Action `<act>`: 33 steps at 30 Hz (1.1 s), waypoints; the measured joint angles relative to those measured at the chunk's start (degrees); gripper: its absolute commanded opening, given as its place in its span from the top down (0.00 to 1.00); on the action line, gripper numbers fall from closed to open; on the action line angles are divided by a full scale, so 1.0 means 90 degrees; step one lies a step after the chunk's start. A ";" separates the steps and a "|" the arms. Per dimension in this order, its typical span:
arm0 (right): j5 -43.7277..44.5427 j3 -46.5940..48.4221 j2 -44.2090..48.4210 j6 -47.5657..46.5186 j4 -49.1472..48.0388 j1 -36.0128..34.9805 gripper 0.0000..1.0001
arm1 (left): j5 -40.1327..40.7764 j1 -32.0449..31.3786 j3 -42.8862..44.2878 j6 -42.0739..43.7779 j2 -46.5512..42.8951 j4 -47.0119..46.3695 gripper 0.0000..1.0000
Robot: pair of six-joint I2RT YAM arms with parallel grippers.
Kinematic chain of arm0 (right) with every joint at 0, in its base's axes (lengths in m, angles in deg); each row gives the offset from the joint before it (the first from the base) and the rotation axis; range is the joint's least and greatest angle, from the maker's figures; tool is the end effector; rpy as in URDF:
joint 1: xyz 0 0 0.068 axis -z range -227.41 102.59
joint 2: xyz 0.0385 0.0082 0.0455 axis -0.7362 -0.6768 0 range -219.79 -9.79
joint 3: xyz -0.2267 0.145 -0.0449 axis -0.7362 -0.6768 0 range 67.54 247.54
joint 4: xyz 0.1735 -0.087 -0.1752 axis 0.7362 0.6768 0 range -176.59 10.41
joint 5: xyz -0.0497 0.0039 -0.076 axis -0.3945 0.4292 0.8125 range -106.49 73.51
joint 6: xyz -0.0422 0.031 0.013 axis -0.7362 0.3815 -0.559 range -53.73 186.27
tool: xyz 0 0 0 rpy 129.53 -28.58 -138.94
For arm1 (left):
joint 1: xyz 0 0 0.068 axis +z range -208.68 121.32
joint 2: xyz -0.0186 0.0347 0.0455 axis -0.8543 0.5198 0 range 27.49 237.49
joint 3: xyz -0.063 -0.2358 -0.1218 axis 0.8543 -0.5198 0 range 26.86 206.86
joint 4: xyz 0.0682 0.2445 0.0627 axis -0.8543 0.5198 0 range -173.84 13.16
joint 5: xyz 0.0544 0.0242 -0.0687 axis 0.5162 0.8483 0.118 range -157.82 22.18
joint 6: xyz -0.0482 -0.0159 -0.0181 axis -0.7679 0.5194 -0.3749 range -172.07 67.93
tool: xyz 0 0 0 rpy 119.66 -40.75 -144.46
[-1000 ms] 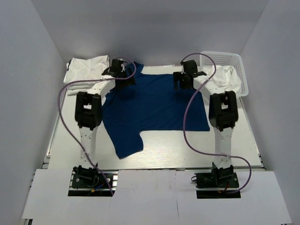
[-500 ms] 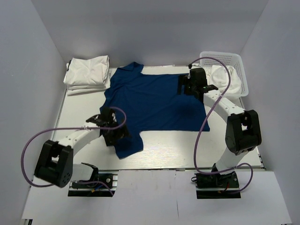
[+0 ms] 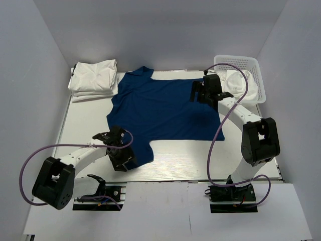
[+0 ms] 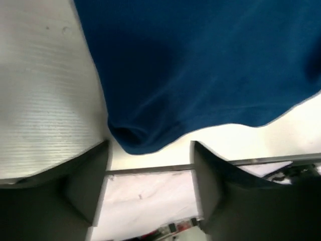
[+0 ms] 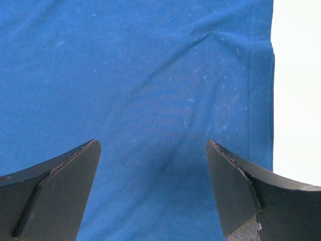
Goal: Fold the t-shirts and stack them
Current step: Grap the side of the flattened tshirt closest away from the robot with both arms
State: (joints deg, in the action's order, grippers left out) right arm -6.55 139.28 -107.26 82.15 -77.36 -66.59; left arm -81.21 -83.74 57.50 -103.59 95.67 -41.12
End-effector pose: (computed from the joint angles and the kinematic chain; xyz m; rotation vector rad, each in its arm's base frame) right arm 0.3708 0.1225 0.2604 0.0356 2.1747 0.1610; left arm 0.1515 -0.0798 0.1499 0.6787 -3.0221 0.4487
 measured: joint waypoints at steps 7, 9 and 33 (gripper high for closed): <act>0.0335 -0.0945 0.0318 0.0724 -0.0197 0.0027 0.09 | 0.0090 -0.0134 0.0216 -0.0107 0.0685 0.0039 1.00; 0.0432 -0.1360 0.0542 0.1042 -0.0138 0.0061 0.09 | 0.0153 -0.0155 0.0250 -0.0092 0.0699 0.0027 1.00; 0.1258 -0.4121 0.2484 0.2368 0.0959 0.0743 0.21 | 0.0248 -0.0158 0.0080 0.0971 -0.0398 -0.0695 1.00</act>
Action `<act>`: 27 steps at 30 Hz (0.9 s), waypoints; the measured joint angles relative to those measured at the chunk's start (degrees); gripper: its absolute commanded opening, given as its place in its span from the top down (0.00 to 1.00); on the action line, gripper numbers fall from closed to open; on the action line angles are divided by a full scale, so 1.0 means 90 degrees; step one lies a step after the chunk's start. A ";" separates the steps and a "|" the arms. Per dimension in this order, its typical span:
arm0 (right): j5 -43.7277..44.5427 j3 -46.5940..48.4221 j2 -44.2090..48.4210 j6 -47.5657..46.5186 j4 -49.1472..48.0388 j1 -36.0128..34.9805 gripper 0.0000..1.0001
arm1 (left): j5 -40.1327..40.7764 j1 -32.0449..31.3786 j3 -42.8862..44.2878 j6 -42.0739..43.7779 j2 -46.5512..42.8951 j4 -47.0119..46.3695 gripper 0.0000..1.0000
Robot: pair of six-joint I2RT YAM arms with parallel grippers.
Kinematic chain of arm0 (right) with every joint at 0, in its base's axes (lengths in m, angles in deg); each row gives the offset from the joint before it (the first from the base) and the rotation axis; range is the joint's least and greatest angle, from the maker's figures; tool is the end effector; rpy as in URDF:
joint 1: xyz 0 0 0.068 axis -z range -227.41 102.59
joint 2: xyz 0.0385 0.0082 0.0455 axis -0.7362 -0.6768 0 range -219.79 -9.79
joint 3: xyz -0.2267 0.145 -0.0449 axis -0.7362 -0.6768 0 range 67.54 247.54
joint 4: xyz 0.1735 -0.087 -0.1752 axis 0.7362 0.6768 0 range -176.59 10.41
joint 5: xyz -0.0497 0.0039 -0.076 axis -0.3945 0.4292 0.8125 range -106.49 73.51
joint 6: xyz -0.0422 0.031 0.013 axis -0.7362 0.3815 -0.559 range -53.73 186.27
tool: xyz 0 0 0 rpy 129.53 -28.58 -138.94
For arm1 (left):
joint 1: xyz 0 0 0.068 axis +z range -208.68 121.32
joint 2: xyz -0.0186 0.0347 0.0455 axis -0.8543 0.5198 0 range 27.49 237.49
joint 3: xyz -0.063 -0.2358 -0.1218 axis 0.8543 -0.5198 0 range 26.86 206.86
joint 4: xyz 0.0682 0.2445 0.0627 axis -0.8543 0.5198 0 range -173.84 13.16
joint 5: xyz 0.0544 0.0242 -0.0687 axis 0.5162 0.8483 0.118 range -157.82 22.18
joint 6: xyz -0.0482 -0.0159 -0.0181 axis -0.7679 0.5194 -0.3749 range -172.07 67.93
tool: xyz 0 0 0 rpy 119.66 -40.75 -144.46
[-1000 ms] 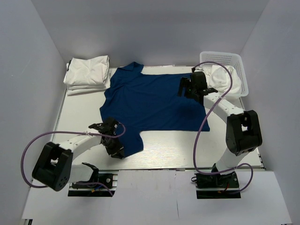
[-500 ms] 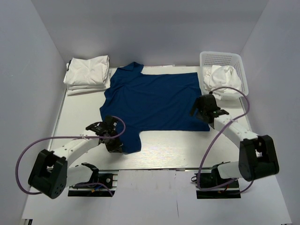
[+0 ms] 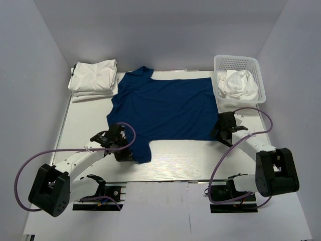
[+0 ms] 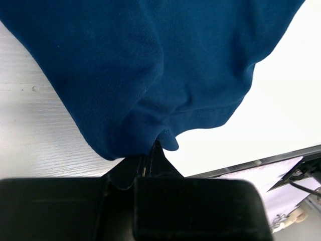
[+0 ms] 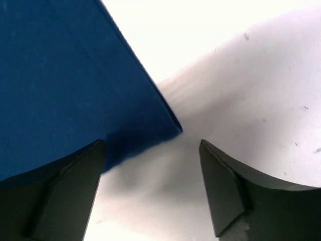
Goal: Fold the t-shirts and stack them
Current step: Grap the side of the flattened tshirt closest away from the robot with both arms
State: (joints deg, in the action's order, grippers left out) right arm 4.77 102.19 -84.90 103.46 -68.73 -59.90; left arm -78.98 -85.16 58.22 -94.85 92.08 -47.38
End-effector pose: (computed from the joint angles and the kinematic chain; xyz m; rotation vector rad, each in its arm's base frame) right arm 0.2310 0.0380 0.1641 0.6613 2.4018 -0.1270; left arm 0.1602 -0.0874 0.1658 -0.3626 2.8911 -0.5306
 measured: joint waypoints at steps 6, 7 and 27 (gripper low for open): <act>-0.0017 -0.0027 -0.0209 0.0044 -0.0420 0.0163 0.68 | -0.0056 0.0000 0.0017 0.0102 0.0005 0.0112 1.00; -0.0027 -0.0068 -0.0209 0.0053 -0.0503 0.0185 0.72 | -0.0063 0.0000 0.0017 0.0109 -0.0019 0.0143 1.00; -0.0039 -0.1103 0.2225 0.0221 0.0148 0.0357 1.00 | -0.1406 -0.0049 -0.0117 0.0187 -0.1365 0.1078 1.00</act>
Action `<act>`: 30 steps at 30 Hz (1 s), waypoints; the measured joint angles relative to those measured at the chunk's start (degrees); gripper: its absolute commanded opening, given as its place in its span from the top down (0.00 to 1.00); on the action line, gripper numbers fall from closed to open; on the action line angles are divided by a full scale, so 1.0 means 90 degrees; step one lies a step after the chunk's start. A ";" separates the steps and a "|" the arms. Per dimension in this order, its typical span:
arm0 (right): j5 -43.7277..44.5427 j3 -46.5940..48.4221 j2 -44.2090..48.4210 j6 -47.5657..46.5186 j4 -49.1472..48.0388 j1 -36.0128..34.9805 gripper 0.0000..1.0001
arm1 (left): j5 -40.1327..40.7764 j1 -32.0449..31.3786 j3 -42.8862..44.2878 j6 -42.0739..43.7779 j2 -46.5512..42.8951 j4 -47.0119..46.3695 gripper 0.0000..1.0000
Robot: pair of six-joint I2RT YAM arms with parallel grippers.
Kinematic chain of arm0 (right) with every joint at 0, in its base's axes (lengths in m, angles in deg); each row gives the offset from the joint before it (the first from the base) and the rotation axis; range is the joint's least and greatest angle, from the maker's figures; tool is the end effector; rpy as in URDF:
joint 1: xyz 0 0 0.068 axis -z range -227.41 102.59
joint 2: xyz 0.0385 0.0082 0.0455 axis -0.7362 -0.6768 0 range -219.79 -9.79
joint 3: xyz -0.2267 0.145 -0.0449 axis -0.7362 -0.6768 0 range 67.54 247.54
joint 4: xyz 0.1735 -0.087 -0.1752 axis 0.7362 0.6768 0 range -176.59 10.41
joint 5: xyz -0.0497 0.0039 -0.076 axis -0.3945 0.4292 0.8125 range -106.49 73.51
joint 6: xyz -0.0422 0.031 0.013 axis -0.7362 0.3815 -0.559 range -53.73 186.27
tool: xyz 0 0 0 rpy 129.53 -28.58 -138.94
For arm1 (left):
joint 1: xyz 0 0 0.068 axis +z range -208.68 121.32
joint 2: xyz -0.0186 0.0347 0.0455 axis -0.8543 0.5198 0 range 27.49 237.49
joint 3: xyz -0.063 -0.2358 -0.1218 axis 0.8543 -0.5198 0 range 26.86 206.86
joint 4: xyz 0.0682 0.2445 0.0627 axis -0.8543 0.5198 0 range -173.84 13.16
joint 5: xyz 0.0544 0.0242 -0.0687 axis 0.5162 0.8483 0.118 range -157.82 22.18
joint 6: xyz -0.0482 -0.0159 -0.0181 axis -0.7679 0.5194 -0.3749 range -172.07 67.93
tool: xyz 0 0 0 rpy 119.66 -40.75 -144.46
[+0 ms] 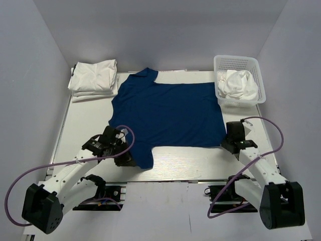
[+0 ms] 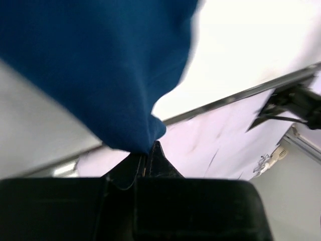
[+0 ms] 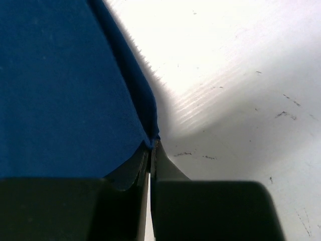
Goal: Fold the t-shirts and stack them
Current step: Grap the side of the flattened tshirt closest away from the robot with both arms, then fold the flattened tshirt in 1/3 of the way
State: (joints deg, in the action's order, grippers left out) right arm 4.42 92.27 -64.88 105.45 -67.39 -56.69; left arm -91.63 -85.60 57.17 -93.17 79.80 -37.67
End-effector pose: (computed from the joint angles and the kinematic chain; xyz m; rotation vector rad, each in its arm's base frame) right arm 0.1799 0.0166 0.1763 0.7625 2.2356 -0.0401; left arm 0.1254 -0.0796 0.1874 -0.2446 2.9359 -0.8318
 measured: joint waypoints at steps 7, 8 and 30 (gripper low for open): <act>-0.0386 0.0639 -0.0984 -0.0420 -0.0197 -0.0027 1.00 | -0.0051 0.0000 0.0852 0.0291 0.1105 -0.1569 1.00; -0.0425 0.0746 -0.1098 -0.0444 -0.0262 -0.0036 1.00 | -0.0039 0.0000 0.0947 0.0301 0.1212 -0.1780 1.00; -0.0187 0.3504 -0.2919 -0.0709 -0.0372 -0.0095 1.00 | 0.2645 0.0495 0.5197 0.1107 0.4512 -0.2878 1.00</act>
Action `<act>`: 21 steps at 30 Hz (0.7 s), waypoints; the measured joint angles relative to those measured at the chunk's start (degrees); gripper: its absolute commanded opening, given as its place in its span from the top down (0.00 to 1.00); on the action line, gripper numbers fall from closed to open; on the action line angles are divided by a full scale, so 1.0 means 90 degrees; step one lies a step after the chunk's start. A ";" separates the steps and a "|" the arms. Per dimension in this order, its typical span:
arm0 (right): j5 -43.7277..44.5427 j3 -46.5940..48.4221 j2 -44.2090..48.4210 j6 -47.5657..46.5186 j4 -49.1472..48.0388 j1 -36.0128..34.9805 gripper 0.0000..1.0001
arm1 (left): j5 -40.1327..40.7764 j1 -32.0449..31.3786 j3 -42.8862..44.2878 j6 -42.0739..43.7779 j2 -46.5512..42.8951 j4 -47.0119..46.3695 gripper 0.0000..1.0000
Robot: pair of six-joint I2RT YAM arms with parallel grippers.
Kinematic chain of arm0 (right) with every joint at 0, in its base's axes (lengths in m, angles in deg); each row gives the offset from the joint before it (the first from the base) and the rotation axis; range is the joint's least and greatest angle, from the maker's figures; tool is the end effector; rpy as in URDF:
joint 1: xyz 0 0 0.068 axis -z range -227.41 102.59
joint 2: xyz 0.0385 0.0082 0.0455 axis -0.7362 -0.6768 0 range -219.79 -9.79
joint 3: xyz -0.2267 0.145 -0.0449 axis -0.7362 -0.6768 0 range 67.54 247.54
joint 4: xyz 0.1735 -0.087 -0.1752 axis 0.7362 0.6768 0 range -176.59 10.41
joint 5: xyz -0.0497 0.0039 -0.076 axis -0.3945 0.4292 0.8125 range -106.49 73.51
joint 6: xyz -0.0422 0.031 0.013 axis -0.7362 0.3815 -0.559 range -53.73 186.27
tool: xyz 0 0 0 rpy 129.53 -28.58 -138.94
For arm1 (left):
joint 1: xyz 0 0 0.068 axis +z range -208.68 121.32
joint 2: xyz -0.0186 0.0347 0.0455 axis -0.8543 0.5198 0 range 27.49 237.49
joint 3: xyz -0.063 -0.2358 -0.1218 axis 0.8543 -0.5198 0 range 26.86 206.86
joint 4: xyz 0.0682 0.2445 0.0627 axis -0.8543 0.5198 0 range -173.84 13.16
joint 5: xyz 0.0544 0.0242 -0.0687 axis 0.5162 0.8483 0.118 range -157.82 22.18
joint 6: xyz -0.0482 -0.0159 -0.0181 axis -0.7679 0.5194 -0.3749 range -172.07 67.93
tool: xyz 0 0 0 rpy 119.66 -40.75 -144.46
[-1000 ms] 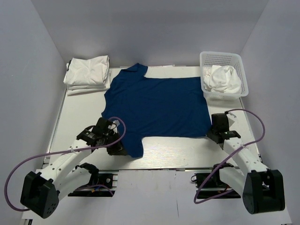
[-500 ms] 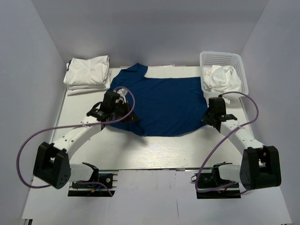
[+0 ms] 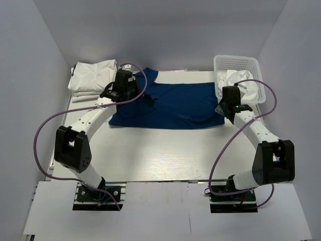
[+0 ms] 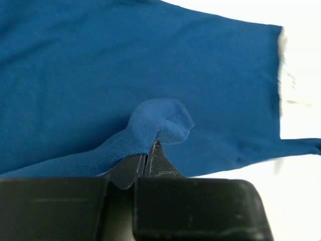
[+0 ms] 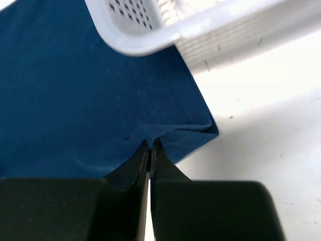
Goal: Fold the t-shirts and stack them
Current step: Fold the flattened tshirt in 1/3 of the way
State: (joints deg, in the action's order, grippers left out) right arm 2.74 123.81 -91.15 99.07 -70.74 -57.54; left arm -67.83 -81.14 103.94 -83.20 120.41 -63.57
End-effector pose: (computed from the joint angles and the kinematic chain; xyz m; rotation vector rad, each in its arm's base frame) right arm 0.3062 0.0429 0.2544 0.6075 2.1539 0.0210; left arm 0.3457 -0.1428 0.3034 -0.1700 2.2444 -0.5158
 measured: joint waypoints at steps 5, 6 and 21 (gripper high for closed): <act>0.0228 0.0602 -0.0520 -0.0061 0.0143 0.0000 1.00 | 0.0248 0.0216 0.0253 0.0338 0.0561 -0.0163 1.00; 0.0277 0.0738 -0.0656 -0.0075 0.0160 0.0000 1.00 | 0.0277 0.0257 0.0291 0.0396 0.0663 -0.0192 1.00; 0.0682 0.1724 -0.1712 -0.0153 0.0663 0.0000 0.47 | 0.0204 0.0874 0.2812 0.0940 0.3468 -0.0284 0.00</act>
State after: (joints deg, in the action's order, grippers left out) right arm 8.88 139.33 -106.56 97.69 -64.77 -57.54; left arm -66.00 -73.27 129.25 -74.74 151.62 -66.13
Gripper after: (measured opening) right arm 0.413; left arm 0.914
